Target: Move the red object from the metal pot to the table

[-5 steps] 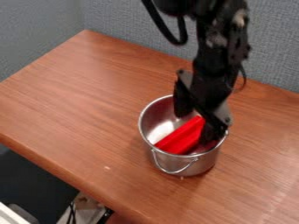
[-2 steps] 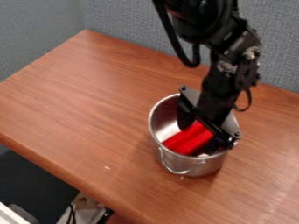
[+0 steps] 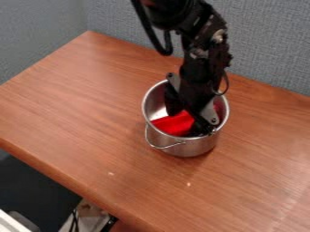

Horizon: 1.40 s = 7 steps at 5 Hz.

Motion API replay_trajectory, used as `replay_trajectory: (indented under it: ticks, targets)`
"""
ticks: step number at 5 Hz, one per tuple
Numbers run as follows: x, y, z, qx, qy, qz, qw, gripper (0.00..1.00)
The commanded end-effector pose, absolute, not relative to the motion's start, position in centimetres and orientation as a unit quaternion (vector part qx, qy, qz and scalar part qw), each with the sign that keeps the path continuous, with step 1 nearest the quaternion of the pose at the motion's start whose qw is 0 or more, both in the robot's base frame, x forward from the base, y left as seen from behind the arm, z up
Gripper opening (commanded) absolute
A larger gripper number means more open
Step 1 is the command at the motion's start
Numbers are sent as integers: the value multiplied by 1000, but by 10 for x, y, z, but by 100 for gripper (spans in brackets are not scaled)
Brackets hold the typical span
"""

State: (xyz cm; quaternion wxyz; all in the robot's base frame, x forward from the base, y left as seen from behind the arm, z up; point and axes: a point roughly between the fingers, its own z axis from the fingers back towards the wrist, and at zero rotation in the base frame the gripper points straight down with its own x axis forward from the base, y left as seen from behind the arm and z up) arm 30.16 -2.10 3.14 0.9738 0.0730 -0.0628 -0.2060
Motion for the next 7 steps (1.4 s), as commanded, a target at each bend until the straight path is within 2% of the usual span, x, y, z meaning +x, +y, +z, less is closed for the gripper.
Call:
replay_trajectory:
  ticks: [1, 2, 3, 6, 7]
  targets:
    - [289, -25, 24, 48, -72, -224, 971, 0]
    - [287, -22, 33, 26, -77, -232, 969, 100]
    - [284, -20, 42, 4, -82, -240, 967, 0]
    - [266, -33, 38, -31, -116, -285, 951, 0]
    - [274, -36, 39, -20, -118, -291, 949, 0]
